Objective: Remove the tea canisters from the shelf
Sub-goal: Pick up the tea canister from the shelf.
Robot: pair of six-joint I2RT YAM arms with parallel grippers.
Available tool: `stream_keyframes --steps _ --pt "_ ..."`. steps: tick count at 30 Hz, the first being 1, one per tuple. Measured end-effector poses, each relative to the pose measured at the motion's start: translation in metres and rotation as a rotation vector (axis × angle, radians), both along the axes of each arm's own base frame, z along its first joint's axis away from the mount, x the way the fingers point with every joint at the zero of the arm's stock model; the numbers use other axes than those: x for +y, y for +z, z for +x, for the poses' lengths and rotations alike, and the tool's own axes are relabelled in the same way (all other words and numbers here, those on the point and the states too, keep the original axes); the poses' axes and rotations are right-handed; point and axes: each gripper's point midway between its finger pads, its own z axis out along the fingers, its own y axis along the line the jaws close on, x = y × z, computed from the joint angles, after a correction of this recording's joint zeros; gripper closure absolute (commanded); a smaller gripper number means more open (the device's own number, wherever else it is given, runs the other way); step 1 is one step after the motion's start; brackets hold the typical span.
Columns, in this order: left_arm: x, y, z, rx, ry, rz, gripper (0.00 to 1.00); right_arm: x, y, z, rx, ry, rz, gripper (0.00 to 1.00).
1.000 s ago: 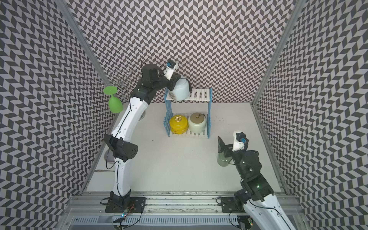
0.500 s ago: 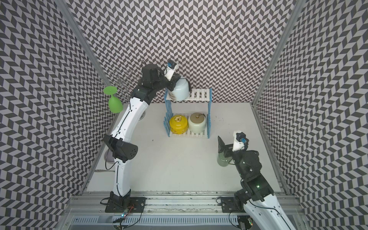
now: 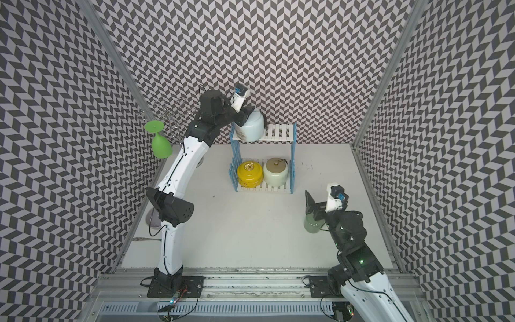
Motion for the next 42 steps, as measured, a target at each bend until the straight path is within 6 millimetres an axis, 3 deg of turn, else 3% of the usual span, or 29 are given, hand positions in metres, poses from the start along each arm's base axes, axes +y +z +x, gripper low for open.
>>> stream_keyframes --steps 5,10,15,34,42 --pt "-0.002 -0.002 0.0 0.002 -0.013 0.001 0.7 0.0 0.0 0.0 0.0 0.0 -0.001 0.0" --pt "-0.006 -0.004 -0.002 0.008 -0.029 0.005 0.76 0.0 0.0 0.0 -0.001 -0.001 -0.001 0.0" --pt "-0.008 -0.005 -0.006 0.016 -0.047 0.019 1.0 -0.001 0.0 0.0 -0.001 -0.003 -0.002 0.0" --pt "-0.007 0.004 -0.006 -0.012 -0.044 0.004 1.0 -0.001 -0.001 0.0 0.001 -0.007 -0.002 0.0" --pt "-0.005 0.024 -0.019 -0.065 -0.057 0.007 1.0 -0.001 -0.001 0.0 0.001 -0.008 -0.002 0.0"
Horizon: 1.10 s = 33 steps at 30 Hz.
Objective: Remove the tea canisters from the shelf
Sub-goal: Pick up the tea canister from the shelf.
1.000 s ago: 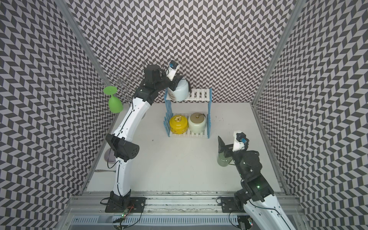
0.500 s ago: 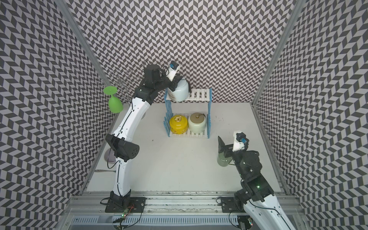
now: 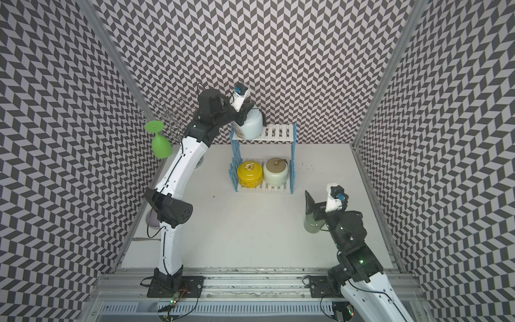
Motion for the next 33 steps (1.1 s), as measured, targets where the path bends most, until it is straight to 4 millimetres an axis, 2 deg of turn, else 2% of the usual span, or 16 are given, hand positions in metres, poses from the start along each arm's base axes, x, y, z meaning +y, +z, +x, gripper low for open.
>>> stream_keyframes --steps 6,10,14,18,21,25,33 --pt "0.006 0.035 -0.025 -0.044 -0.025 -0.035 1.0 0.0 0.0 0.0 0.0 0.0 0.0 0.0" --pt "0.01 0.053 -0.052 -0.035 -0.055 -0.067 1.0 0.0 0.0 0.0 0.0 0.0 0.0 0.01" --pt "0.01 0.06 -0.09 -0.003 -0.105 -0.083 1.0 0.0 0.0 0.0 0.0 -0.001 0.0 0.0" --pt "0.006 0.057 -0.127 0.022 -0.162 -0.094 1.0 0.0 0.0 0.0 0.0 -0.001 0.0 0.0" --pt "0.005 0.047 -0.149 0.027 -0.196 -0.094 1.0 0.0 0.0 0.0 -0.001 -0.002 0.0 0.0" --pt "0.002 0.022 -0.171 0.047 -0.237 -0.085 1.0 -0.001 0.001 0.0 -0.004 -0.005 0.001 0.0" --pt "-0.007 -0.058 -0.209 0.085 -0.308 -0.012 1.0 -0.003 0.003 -0.001 -0.012 -0.014 0.004 0.0"
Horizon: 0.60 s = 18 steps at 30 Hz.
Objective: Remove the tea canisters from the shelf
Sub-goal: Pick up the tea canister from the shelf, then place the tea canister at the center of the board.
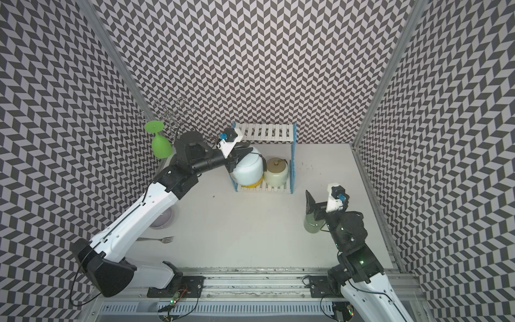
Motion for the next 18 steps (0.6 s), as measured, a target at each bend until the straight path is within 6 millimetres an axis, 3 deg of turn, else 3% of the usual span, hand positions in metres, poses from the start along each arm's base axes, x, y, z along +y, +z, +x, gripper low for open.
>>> stream_keyframes --steps 9,18 --pt "-0.022 -0.07 -0.034 0.003 -0.124 0.011 1.0 -0.004 0.003 -0.001 -0.013 -0.017 0.005 0.0" --pt "-0.026 -0.132 -0.055 -0.034 -0.173 -0.023 1.0 -0.01 0.01 -0.005 -0.04 -0.043 0.009 0.0"
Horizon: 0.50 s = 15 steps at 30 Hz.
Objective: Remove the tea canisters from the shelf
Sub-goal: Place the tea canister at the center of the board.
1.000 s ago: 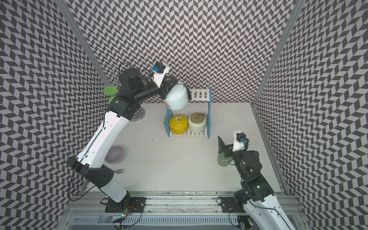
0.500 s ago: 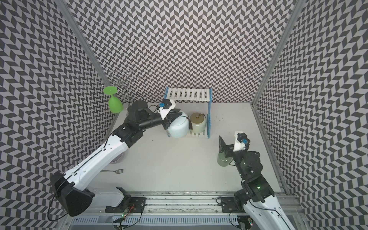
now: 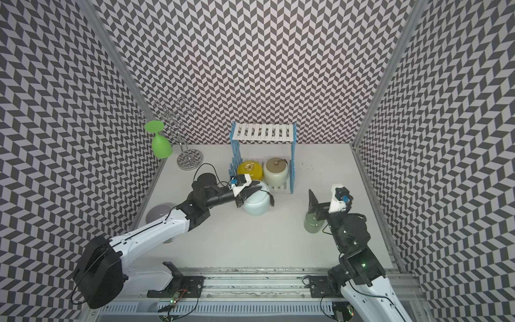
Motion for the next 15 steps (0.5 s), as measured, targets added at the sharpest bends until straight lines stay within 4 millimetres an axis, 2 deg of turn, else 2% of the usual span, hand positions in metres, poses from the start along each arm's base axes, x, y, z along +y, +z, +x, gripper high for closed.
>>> stream_keyframes --steps 3,7,11,15 --pt "-0.005 -0.013 -0.013 -0.01 -0.027 -0.013 1.0 -0.001 0.001 0.0 -0.004 -0.006 -0.002 0.0" --pt "-0.015 -0.016 -0.027 -0.041 -0.067 -0.048 1.0 -0.001 0.001 -0.001 -0.004 -0.007 -0.002 0.0" --pt "-0.027 -0.018 -0.029 -0.059 -0.082 -0.065 1.0 -0.002 0.001 0.0 -0.004 -0.008 -0.002 0.0" --pt "-0.037 -0.029 -0.03 -0.057 -0.092 -0.062 1.0 -0.002 0.002 -0.001 -0.008 -0.008 -0.001 0.0"
